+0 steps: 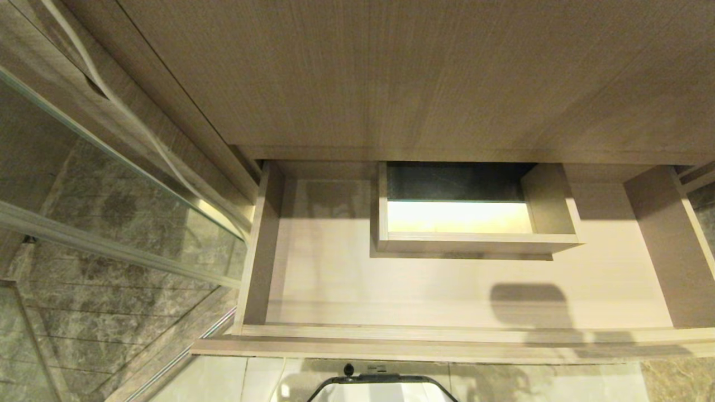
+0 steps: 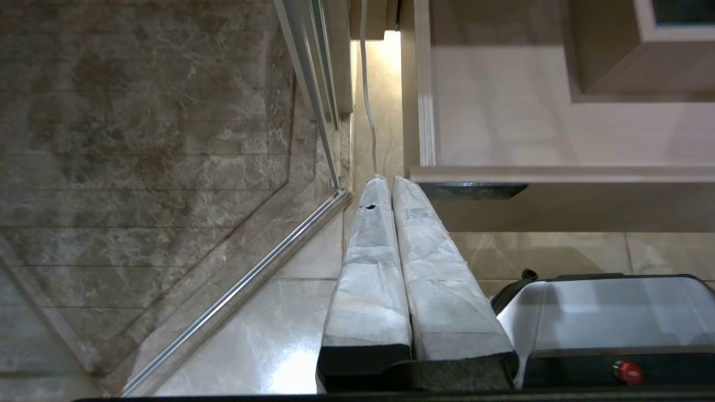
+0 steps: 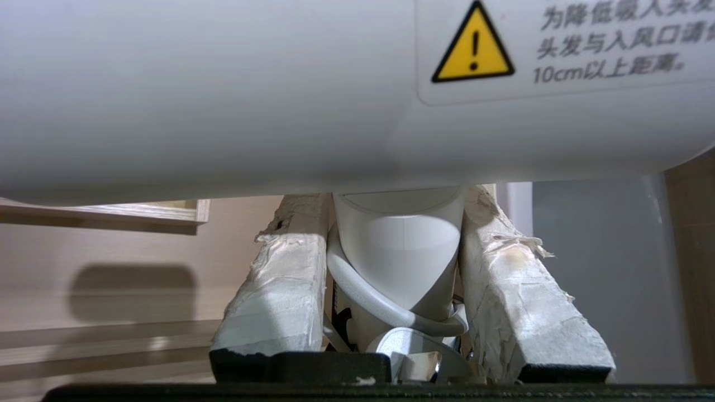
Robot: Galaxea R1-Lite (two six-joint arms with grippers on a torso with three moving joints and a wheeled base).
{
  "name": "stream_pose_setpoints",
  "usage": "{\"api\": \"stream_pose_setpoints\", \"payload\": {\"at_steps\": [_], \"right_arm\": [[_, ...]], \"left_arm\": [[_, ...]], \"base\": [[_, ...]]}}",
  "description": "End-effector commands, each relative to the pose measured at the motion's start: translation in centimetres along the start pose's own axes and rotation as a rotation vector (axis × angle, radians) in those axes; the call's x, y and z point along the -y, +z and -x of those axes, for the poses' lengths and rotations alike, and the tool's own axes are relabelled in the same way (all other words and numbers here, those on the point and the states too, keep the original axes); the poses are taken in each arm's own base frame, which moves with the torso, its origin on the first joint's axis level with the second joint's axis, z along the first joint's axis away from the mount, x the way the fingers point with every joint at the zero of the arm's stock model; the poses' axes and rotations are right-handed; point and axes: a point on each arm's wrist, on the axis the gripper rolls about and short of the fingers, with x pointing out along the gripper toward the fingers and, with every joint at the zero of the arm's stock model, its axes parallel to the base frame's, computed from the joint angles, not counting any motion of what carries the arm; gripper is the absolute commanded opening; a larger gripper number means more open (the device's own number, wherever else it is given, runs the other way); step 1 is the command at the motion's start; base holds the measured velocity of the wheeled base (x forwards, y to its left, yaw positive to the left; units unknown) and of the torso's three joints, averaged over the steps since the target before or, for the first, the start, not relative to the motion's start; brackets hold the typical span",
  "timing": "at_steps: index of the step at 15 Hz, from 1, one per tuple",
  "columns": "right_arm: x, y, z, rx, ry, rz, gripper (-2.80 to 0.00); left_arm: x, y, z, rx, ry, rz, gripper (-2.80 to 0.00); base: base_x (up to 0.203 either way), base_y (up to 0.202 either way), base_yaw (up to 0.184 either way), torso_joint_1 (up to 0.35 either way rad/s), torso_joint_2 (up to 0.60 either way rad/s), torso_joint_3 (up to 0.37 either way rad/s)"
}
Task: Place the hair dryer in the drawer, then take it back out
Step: Place it on the countertop
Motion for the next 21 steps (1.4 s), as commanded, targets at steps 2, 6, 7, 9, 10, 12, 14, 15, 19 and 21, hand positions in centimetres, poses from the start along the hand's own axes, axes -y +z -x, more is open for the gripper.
{"api": "stream_pose_setpoints", "payload": {"at_steps": [2, 6, 7, 9, 10, 12, 14, 15, 19, 21], "right_arm": [[-0.18, 0.0, 0.54, 0.008, 0.005, -0.004, -2.8], [-0.16, 0.04, 0.55, 0.015, 0.0, -0.005, -2.8], [-0.19, 0.01, 0.59, 0.015, 0.0, -0.005, -2.8], [-0.27, -0.06, 0.71, 0.013, 0.001, -0.006, -2.8], [-0.31, -0.09, 0.82, 0.011, 0.001, -0.006, -2.8], [-0.43, -0.16, 1.07, 0.016, -0.002, -0.005, -2.8], [-0.43, -0.12, 1.14, 0.02, -0.004, -0.003, -2.8], [-0.43, -0.13, 1.14, 0.019, -0.004, -0.005, -2.8], [-0.4, -0.17, 0.95, 0.015, -0.002, -0.009, -2.8], [-0.36, -0.33, 0.59, 0.0, 0.004, -0.019, -2.8]], "left_arm": [[0.0, 0.01, 0.0, 0.001, 0.0, 0.0, -2.8], [0.0, 0.01, 0.0, 0.001, 0.0, 0.0, -2.8], [0.0, 0.01, 0.0, 0.001, -0.001, 0.0, -2.8], [0.0, 0.01, 0.0, 0.001, 0.0, 0.0, -2.8], [0.0, 0.01, 0.0, 0.001, 0.0, 0.0, -2.8], [0.0, 0.01, 0.0, 0.001, 0.0, 0.0, -2.8], [0.0, 0.01, 0.0, 0.001, 0.0, 0.0, -2.8], [0.0, 0.01, 0.0, 0.001, -0.001, 0.0, -2.8], [0.0, 0.01, 0.0, 0.001, 0.0, 0.0, -2.8], [0.0, 0.0, 0.0, 0.0, 0.0, 0.0, -2.8]], "base": [[0.0, 0.0, 0.0, 0.213, -0.47, -0.208], [0.0, 0.0, 0.0, 0.155, -0.5, -0.215], [0.0, 0.0, 0.0, 0.461, -0.51, -0.225], [0.0, 0.0, 0.0, 0.448, -0.48, -0.242], [0.0, 0.0, 0.0, 0.342, -0.49, -0.246], [0.0, 0.0, 0.0, 0.299, -0.52, -0.235], [0.0, 0.0, 0.0, 0.295, -0.55, -0.252], [0.0, 0.0, 0.0, 0.31, -0.55, -0.261], [0.0, 0.0, 0.0, 0.303, -0.58, -0.27], [0.0, 0.0, 0.0, 0.324, -0.6, -0.286]]}}
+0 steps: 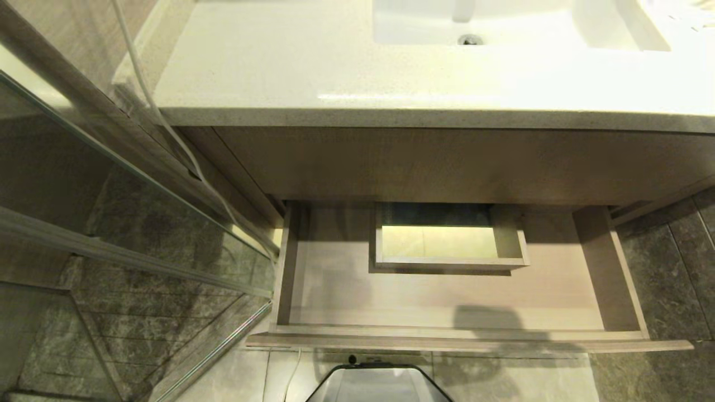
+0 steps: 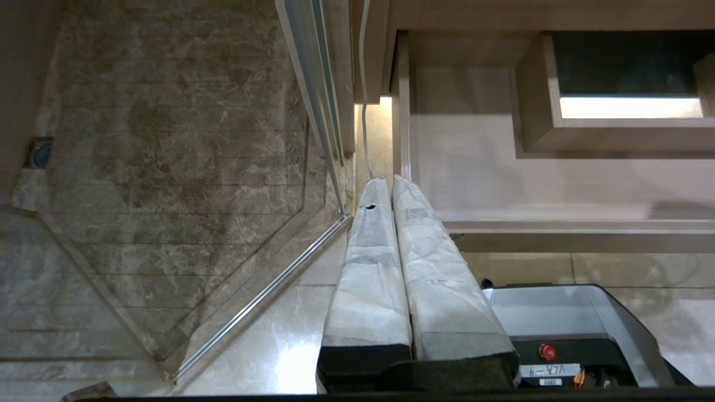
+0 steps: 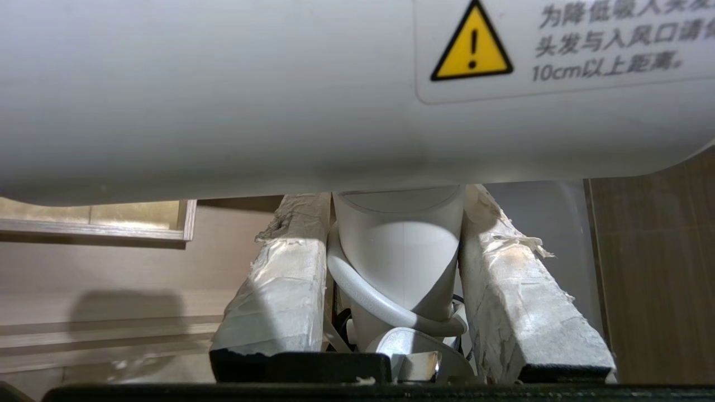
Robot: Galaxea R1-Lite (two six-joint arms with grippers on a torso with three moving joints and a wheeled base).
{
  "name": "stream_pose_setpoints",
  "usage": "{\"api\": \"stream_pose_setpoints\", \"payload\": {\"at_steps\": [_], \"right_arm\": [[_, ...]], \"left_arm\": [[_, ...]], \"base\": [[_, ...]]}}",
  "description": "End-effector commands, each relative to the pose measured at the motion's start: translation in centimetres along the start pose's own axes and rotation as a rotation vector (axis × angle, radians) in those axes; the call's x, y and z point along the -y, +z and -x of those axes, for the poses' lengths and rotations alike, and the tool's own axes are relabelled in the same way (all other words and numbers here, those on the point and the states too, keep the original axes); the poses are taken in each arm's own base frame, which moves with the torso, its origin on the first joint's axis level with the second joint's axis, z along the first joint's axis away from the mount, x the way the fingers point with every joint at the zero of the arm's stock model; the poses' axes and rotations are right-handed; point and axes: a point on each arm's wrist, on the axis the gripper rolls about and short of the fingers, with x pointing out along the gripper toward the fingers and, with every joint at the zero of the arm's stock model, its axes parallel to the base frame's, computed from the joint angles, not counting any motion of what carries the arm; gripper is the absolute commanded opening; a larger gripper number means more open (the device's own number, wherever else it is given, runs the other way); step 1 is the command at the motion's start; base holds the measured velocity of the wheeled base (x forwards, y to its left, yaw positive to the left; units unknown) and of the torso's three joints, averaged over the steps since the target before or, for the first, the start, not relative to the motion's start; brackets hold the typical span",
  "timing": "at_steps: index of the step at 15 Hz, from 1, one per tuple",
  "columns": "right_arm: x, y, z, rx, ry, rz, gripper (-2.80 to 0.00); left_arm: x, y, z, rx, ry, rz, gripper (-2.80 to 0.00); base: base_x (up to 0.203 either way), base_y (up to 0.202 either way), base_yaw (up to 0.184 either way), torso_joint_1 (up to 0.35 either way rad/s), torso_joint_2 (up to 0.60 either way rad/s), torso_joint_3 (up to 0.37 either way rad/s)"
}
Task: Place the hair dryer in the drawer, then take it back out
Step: Place it on the countertop
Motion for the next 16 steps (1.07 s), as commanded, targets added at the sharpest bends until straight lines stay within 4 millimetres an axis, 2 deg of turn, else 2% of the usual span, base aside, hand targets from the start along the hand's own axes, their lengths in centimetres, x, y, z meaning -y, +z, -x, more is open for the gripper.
{"api": "stream_pose_setpoints", "payload": {"at_steps": [1, 7, 16], "right_arm": [[0.0, -0.3, -0.6, -0.024, 0.013, -0.005, -2.8], [0.4, -0.4, -1.7, -0.045, 0.02, -0.009, -2.8], [0.4, -0.3, -1.8, -0.035, 0.017, -0.005, -2.8]], "left_arm": [[0.0, 0.0, 0.0, -0.002, 0.0, 0.0, -2.8], [0.0, 0.0, 0.0, -0.001, 0.0, 0.0, -2.8], [0.0, 0.0, 0.0, -0.001, 0.0, 0.0, -2.8]], "base": [[0.0, 0.0, 0.0, 0.224, -0.45, -0.213], [0.0, 0.0, 0.0, 0.042, -0.05, -0.015], [0.0, 0.0, 0.0, 0.286, -0.03, 0.249]]}}
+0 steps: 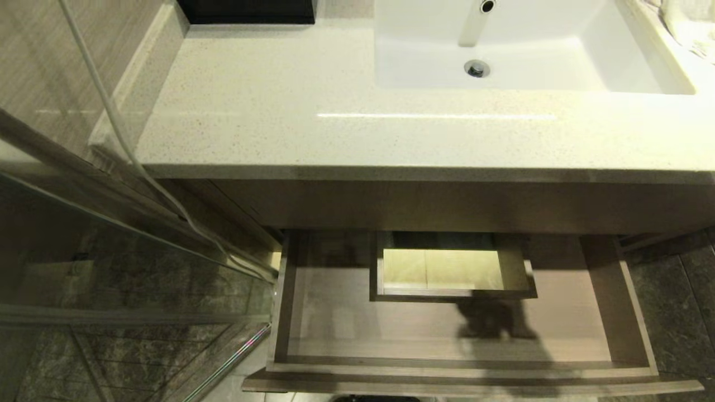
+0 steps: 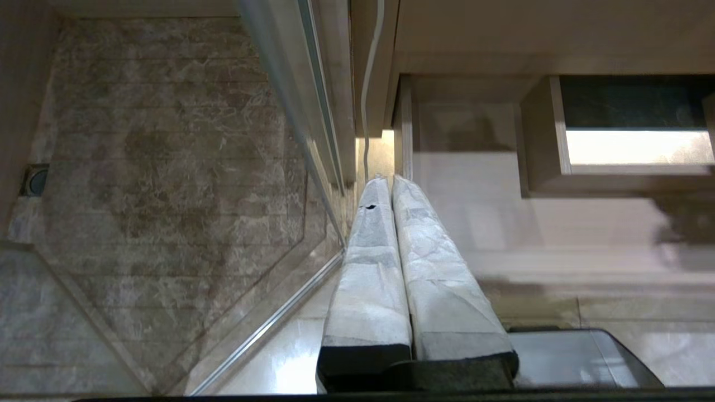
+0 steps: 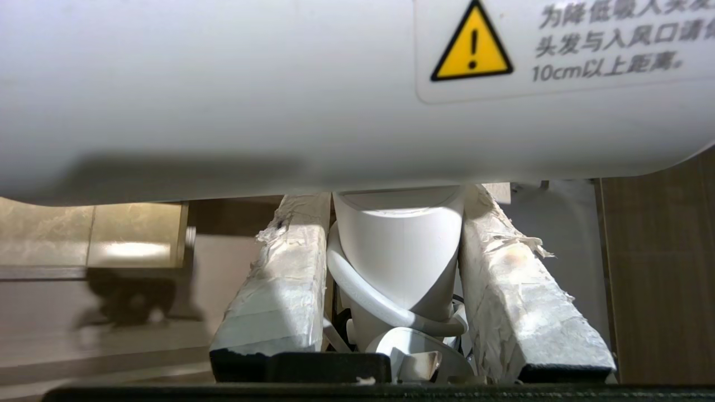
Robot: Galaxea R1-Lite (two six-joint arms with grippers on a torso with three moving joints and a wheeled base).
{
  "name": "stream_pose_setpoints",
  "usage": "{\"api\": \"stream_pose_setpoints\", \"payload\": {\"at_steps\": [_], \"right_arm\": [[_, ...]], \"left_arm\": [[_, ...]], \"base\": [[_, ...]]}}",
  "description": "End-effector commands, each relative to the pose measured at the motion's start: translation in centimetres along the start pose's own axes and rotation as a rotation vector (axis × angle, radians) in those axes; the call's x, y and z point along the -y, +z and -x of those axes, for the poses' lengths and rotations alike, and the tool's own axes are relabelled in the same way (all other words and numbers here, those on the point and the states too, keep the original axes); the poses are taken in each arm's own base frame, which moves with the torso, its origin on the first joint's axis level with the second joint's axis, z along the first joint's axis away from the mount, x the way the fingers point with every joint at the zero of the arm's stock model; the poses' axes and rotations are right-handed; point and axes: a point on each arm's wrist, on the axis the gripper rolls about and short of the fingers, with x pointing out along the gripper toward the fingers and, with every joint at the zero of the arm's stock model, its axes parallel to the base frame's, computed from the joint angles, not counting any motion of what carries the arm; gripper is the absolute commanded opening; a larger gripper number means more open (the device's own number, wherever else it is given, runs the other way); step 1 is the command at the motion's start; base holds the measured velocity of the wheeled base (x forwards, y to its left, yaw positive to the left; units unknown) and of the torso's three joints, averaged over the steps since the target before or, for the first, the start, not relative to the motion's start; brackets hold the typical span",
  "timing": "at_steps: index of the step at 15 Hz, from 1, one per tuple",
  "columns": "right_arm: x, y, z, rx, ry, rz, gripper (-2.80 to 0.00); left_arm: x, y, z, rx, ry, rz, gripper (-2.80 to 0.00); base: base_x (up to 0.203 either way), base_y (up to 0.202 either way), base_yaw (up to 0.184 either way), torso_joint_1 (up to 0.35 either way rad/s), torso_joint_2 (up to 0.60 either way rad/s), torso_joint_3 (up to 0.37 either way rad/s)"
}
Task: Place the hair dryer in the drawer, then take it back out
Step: Place it on the countertop
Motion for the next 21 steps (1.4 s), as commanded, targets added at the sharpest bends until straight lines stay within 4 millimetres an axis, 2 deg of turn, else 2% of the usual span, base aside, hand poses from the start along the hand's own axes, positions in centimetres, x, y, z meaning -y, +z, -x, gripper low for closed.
{"api": "stream_pose_setpoints", "payload": {"at_steps": [1, 3, 6, 9, 11, 13, 17, 21], "right_arm": [[0.1, 0.1, -0.2, -0.002, 0.003, 0.003, -2.8], [0.4, 0.3, -0.9, 0.007, -0.003, 0.008, -2.8], [1.4, 1.0, -2.9, 0.008, -0.012, 0.011, -2.8], [2.9, 0.8, -6.4, -0.104, -0.114, 0.003, -2.8], [3.8, 0.1, -8.3, -0.182, -0.16, -0.005, -2.8], [4.2, -0.3, -9.3, -0.211, -0.174, -0.002, -2.8], [6.2, -2.6, -12.8, -0.338, -0.202, 0.093, -2.8], [8.2, -3.7, -17.3, -0.321, -0.193, 0.135, -2.8]], "left_arm": [[0.0, 0.0, 0.0, -0.001, 0.001, 0.0, -2.8], [0.0, 0.0, 0.0, 0.0, 0.001, 0.0, -2.8], [0.0, 0.0, 0.0, 0.0, 0.001, 0.0, -2.8], [0.0, 0.0, 0.0, 0.0, 0.0, 0.0, -2.8], [0.0, 0.0, 0.0, -0.001, 0.001, 0.0, -2.8], [0.0, 0.0, 0.0, 0.0, 0.0, 0.0, -2.8], [0.0, 0.0, 0.0, -0.001, 0.001, 0.0, -2.8], [0.0, 0.0, 0.0, -0.001, 0.001, 0.0, -2.8]], "base": [[0.0, 0.0, 0.0, 0.34, -0.07, 0.238], [0.0, 0.0, 0.0, 0.344, -0.1, 0.234], [0.0, 0.0, 0.0, 0.35, -0.13, 0.212], [0.0, 0.0, 0.0, 0.209, -0.08, 0.113], [0.0, 0.0, 0.0, 0.045, -0.02, 0.029], [0.0, 0.0, 0.0, 0.0, 0.0, 0.0], [0.0, 0.0, 0.0, 0.0, 0.0, 0.0], [0.0, 0.0, 0.0, 0.0, 0.0, 0.0]]}}
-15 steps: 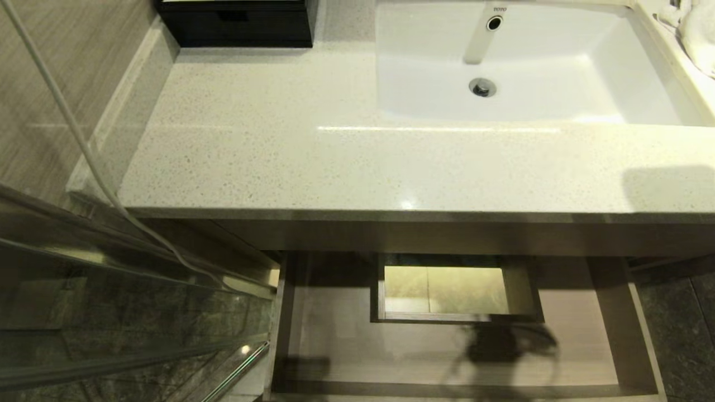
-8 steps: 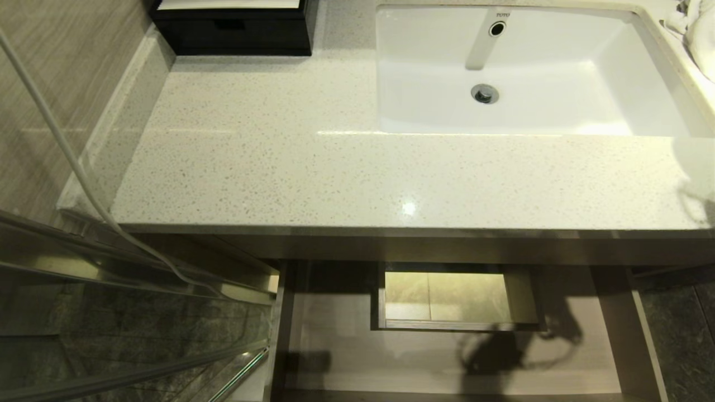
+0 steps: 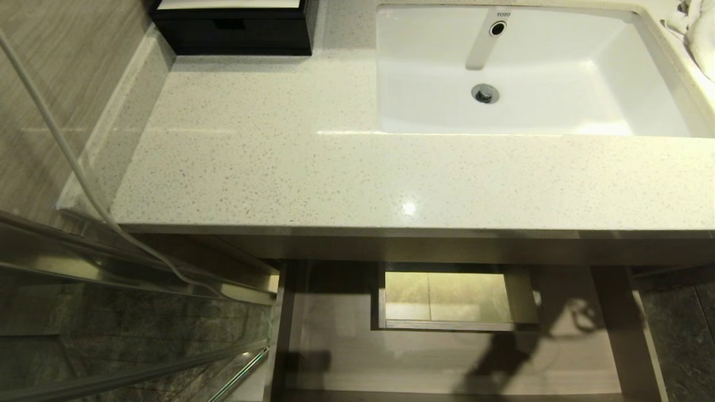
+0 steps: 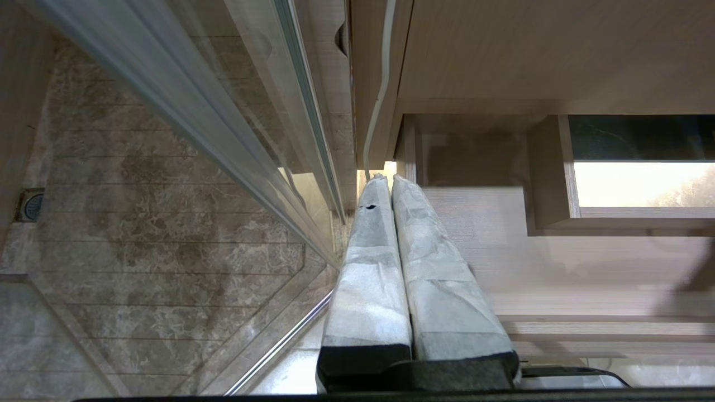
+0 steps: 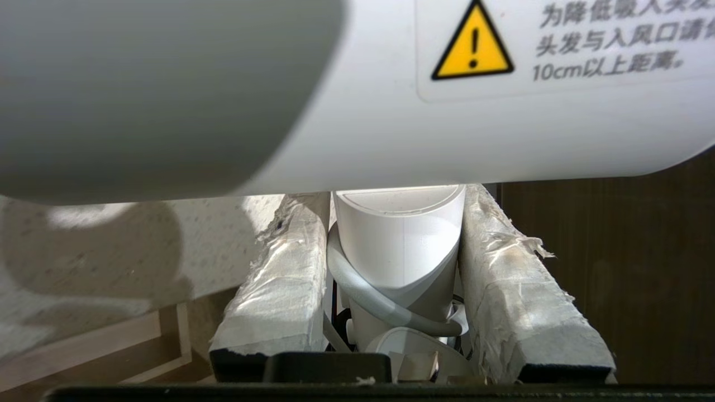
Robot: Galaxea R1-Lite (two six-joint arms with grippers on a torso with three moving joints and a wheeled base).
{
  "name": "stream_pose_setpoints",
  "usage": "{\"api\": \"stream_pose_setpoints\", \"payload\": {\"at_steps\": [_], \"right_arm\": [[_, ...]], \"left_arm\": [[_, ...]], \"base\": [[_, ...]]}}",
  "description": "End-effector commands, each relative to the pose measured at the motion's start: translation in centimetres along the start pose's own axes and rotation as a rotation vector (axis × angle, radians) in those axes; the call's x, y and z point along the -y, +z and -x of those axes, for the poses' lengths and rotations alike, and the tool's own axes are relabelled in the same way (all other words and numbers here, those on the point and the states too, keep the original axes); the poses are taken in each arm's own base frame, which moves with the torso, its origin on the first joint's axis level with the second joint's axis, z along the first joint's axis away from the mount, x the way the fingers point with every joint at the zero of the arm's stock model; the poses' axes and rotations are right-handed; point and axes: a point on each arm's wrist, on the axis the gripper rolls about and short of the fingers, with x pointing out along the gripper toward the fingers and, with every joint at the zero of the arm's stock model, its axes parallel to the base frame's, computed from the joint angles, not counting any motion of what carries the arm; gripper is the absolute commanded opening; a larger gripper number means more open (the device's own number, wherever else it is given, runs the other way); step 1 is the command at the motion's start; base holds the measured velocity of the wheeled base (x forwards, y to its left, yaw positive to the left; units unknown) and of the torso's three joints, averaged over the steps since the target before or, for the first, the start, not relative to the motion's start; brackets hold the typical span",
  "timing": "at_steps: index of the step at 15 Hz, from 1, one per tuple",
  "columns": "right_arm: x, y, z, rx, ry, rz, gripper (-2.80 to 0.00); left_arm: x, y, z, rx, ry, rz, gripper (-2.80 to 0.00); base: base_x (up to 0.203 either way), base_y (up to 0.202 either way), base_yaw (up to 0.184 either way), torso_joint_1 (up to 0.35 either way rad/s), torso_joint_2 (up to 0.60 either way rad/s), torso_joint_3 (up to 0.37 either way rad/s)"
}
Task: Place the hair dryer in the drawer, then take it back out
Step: Place it on the countertop
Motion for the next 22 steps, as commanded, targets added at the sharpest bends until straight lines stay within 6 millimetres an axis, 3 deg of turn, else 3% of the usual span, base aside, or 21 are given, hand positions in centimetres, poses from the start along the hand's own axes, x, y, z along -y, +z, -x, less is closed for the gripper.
{"api": "stream_pose_setpoints", "payload": {"at_steps": [1, 4, 15, 16, 20, 22], "right_arm": [[0.1, -0.7, -4.3, 0.007, 0.061, 0.015, -2.8], [0.2, -0.8, -7.5, 0.101, 0.159, 0.065, -2.8], [-0.1, -2.6, -15.4, 0.106, 0.261, 0.164, -2.8], [-0.1, -2.7, -15.7, 0.11, 0.266, 0.164, 0.0], [-0.2, -2.6, -15.5, 0.127, 0.295, 0.211, 0.0], [0.2, -1.5, -14.1, 0.186, 0.303, 0.214, 0.0]], "left_arm": [[0.0, 0.0, 0.0, 0.0, 0.001, 0.0, -2.8], [0.0, 0.0, 0.0, 0.0, 0.001, 0.0, -2.8], [0.0, 0.0, 0.0, -0.001, 0.0, 0.0, -2.8], [0.0, 0.0, 0.0, 0.0, 0.001, 0.0, -2.8], [0.0, 0.0, 0.0, 0.0, 0.001, 0.0, -2.8], [0.0, 0.0, 0.0, -0.001, 0.0, 0.0, -2.8]], "base": [[0.0, 0.0, 0.0, 0.0, 0.0, 0.0], [0.0, 0.0, 0.0, 0.0, 0.0, 0.0], [0.0, 0.0, 0.0, 0.0, 0.0, 0.0], [0.0, 0.0, 0.0, 0.0, 0.0, 0.0], [0.0, 0.0, 0.0, 0.0, 0.0, 0.0], [0.0, 0.0, 0.0, 0.0, 0.0, 0.0]]}}
